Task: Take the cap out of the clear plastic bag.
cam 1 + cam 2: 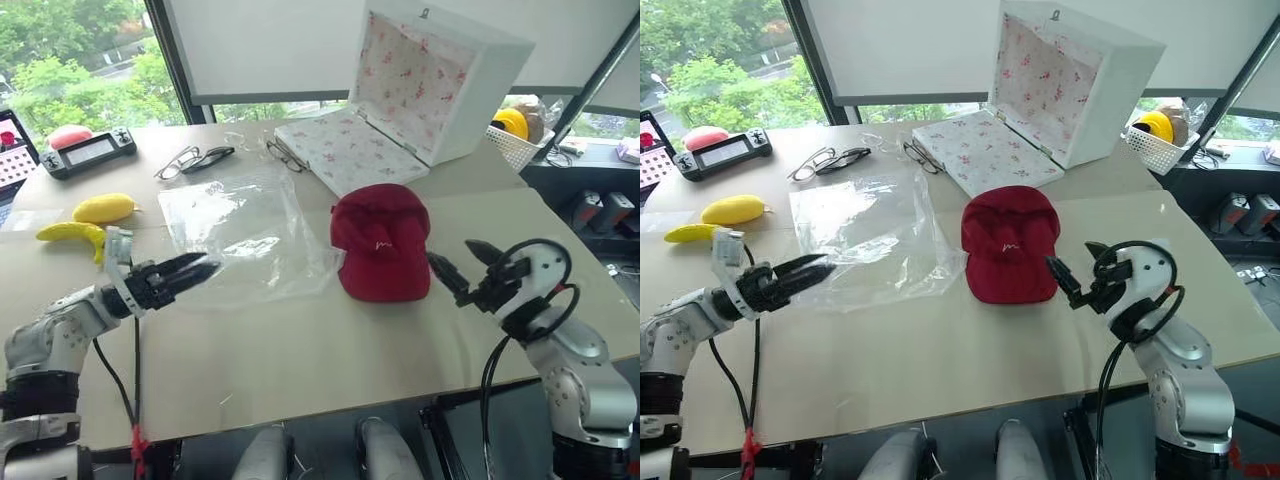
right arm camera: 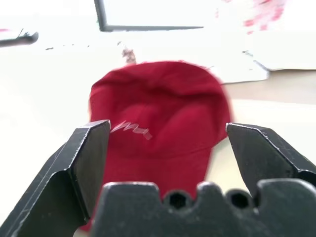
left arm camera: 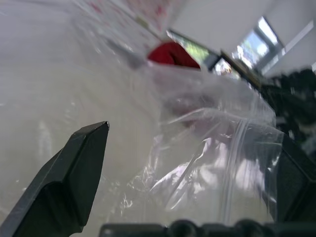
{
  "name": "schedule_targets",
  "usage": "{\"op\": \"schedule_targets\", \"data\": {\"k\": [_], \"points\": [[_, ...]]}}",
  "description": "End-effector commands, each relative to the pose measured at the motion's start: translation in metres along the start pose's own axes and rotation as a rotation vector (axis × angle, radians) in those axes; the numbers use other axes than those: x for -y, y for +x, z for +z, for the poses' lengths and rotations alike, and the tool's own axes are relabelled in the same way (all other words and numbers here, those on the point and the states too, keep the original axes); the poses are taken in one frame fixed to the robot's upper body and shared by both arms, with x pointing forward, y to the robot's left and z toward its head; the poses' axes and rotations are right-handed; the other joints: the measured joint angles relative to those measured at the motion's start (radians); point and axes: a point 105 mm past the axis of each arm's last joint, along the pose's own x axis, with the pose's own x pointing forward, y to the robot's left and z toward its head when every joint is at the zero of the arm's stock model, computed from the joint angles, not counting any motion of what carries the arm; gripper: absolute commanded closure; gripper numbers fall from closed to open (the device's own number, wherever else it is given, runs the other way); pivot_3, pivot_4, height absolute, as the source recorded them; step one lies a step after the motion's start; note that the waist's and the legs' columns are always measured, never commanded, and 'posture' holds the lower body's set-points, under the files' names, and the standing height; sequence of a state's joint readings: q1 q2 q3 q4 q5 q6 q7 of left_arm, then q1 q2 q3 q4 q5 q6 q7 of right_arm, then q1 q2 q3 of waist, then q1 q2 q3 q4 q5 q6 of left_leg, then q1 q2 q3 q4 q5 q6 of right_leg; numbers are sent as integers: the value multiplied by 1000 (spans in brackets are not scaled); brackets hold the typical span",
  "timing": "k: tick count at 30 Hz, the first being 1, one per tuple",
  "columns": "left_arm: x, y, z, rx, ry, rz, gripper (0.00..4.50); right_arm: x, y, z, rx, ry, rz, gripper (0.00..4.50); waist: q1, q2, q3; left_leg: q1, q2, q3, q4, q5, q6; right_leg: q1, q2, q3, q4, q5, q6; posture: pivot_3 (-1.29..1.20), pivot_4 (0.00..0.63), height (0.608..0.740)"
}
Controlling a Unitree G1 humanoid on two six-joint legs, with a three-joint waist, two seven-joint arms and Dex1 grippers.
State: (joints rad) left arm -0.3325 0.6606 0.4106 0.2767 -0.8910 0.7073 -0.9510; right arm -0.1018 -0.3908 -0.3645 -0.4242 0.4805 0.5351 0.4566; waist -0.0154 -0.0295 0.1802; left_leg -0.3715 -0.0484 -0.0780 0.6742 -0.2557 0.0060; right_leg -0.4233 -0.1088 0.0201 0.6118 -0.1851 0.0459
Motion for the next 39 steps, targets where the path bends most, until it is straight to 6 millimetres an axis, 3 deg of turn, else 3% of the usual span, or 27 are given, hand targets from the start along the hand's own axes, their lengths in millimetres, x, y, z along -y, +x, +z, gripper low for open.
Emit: {"op": "schedule_targets", "data": {"k": [1, 5, 8, 13, 17, 24, 39], "points": [[-12, -7, 13, 175, -59, 135, 0, 14, -3, 9, 40, 28, -68, 37, 1, 0, 0, 0, 0, 0, 0, 0, 0, 0, 0, 0, 0, 0, 0, 0, 150, 740], [-59, -23, 0, 266, -64, 480, 0, 32, -3, 4, 26, -2, -156, 37, 0, 0, 0, 1, -2, 1, 0, 0, -1, 1, 0, 1, 0, 0, 0, 0, 150, 740], [-90, -42, -5, 256, 51, 735, 0, 52, -7, -7, -39, -148, -265, 37, -1, 0, 0, 2, -3, 2, 0, 0, -1, 1, 0, 2, 0, 0, 0, 0, 150, 740], [-118, -72, 3, 234, 317, 1024, 0, 84, -20, -17, -118, -405, -439, 37, -1, 0, -1, 3, -4, 6, -1, 0, -1, 1, 0, 3, 0, 0, 0, 0, 150, 740], [-121, -76, 1, 180, 480, 1069, 0, 92, -27, -18, -121, -477, -494, 37, -6, 0, -1, 3, -3, 7, -2, 0, -1, 0, 0, 6, 0, 0, 0, 0, 150, 740], [-121, -69, -3, 181, 529, 1063, 0, 87, -31, -31, -155, -562, -491, 37, -4, 0, -2, 4, -4, 7, -3, 0, -1, 1, 0, 7, 0, -2, 5, 0, 150, 740], [-122, -60, -11, 180, 511, 1065, 0, 97, -33, -31, -142, -519, -545, 37, 1, 1, -3, 4, -4, 7, -3, 0, -1, 1, 0, 8, 0, -2, 5, 0, 150, 740]]}}
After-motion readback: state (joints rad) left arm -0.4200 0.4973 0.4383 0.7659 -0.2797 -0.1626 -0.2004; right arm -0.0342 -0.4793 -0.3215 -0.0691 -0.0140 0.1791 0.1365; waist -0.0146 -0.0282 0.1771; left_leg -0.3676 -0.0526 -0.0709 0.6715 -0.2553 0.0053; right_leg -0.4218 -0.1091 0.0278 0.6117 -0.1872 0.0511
